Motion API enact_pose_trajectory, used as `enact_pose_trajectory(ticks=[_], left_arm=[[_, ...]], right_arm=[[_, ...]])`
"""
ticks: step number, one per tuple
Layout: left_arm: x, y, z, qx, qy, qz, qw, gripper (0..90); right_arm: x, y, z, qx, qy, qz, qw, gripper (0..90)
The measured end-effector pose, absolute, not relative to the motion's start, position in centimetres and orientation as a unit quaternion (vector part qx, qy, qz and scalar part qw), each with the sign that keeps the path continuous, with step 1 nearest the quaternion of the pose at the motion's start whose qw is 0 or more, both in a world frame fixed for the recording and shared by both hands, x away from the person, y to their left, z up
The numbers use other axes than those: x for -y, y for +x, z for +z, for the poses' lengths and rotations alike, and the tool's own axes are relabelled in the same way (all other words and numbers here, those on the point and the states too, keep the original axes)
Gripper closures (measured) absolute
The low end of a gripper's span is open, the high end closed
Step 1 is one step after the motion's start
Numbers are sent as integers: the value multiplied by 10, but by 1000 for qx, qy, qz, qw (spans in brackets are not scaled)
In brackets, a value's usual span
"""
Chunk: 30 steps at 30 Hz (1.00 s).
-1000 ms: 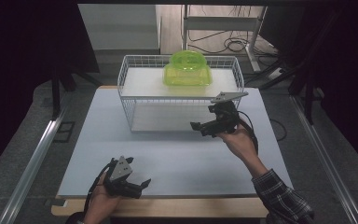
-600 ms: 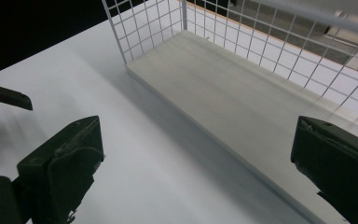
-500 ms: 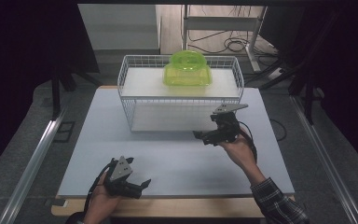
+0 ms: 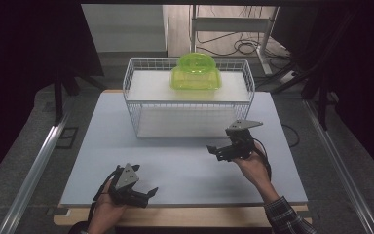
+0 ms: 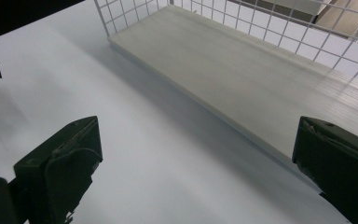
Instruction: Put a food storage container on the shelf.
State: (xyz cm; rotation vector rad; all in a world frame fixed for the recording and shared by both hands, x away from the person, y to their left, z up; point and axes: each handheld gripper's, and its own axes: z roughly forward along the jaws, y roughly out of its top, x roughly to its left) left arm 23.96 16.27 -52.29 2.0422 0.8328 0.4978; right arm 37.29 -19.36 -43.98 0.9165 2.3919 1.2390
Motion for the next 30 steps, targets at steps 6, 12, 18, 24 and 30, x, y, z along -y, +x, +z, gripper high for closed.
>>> enact_pose_trajectory(ticks=[6,12,18,24,30], left_arm=[[-163,239,-523,-332,817,199,427,15],[-163,239,-523,-332,817,199,427,15],[-164,239,-522,-333,815,198,431,14],[-164,239,-522,-333,815,198,431,14],[-163,240,-523,-332,816,198,430,14]], right_arm=[[199,369,-448,-835,321,421,152,19],[208,363,-457,-833,330,419,149,19],[217,357,-465,-829,337,418,154,19],[227,348,-474,-828,350,413,149,20],[236,339,-480,-826,356,411,146,20]])
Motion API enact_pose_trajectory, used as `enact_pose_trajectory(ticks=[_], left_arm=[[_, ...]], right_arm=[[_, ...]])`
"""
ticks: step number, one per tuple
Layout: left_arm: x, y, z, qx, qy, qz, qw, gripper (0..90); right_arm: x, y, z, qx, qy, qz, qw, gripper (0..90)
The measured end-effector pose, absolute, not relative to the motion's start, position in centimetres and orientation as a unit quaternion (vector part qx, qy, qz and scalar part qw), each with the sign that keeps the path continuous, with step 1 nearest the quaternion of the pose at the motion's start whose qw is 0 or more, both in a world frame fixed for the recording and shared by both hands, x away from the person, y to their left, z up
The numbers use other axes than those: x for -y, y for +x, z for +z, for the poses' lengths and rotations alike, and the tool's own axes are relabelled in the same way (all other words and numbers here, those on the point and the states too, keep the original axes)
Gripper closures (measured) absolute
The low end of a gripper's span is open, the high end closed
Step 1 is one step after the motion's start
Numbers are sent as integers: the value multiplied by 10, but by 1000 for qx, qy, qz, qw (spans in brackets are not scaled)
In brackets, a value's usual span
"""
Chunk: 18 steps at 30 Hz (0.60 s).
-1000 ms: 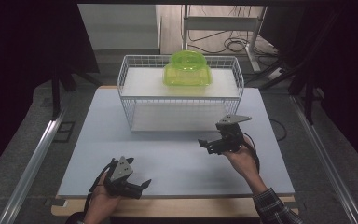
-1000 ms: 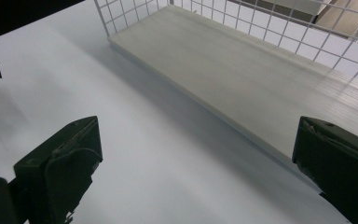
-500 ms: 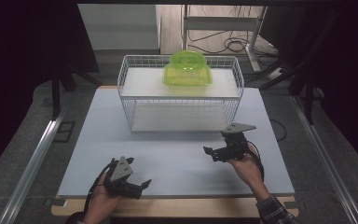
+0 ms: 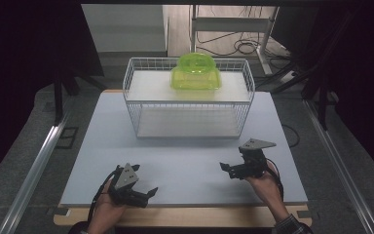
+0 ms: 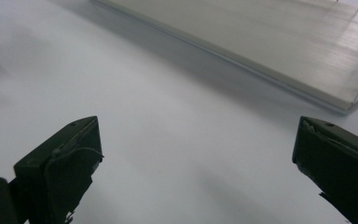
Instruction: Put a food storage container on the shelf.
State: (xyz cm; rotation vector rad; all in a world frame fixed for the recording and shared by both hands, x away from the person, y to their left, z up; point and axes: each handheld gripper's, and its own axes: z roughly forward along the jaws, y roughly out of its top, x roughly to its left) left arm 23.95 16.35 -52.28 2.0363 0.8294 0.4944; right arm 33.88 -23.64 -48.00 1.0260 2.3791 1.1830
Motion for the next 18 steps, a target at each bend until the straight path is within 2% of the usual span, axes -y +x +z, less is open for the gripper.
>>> enact_pose_trajectory(ticks=[18], left_arm=[[-163,240,-525,-334,820,195,423,13]], right_arm=[[247,319,-504,-844,360,372,141,19]])
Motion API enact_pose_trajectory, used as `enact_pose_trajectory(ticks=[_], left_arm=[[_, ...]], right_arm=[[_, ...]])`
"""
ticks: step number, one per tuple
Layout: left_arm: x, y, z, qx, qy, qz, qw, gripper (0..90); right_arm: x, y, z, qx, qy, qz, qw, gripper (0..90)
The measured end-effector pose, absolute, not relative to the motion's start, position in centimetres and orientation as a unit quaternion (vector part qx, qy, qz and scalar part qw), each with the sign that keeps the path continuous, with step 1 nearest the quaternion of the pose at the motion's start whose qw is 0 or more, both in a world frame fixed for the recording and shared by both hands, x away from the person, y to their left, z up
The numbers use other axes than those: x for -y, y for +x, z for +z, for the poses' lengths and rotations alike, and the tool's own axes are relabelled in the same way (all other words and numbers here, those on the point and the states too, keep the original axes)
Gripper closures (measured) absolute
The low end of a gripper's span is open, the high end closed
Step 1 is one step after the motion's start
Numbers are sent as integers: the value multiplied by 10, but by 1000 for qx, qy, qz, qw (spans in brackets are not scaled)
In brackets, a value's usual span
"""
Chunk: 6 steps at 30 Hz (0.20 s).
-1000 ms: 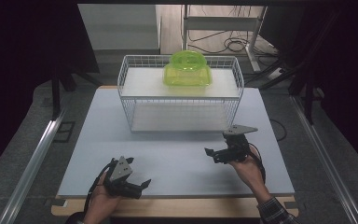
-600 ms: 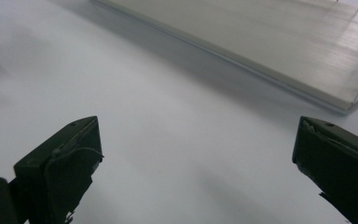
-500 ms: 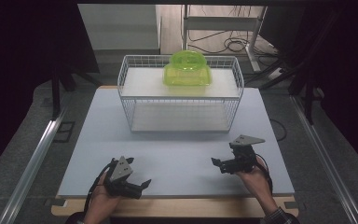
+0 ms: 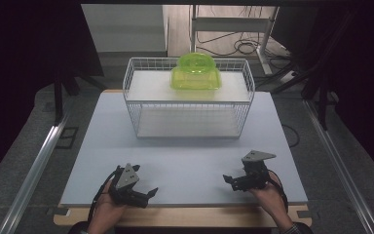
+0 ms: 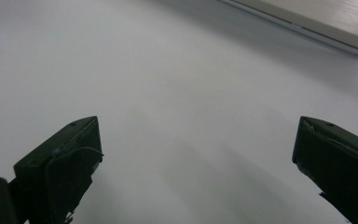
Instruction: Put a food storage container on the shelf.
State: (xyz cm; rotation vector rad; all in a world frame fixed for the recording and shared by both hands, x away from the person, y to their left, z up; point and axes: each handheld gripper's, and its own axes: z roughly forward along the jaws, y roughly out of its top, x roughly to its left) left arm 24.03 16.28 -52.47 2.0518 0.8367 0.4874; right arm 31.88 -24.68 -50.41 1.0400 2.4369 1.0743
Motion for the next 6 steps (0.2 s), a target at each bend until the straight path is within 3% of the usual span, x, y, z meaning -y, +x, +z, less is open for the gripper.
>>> enact_pose_trajectory(ticks=[6], left_arm=[[-163,242,-525,-346,819,182,420,15]], right_arm=[[247,321,-507,-844,366,364,143,19]])
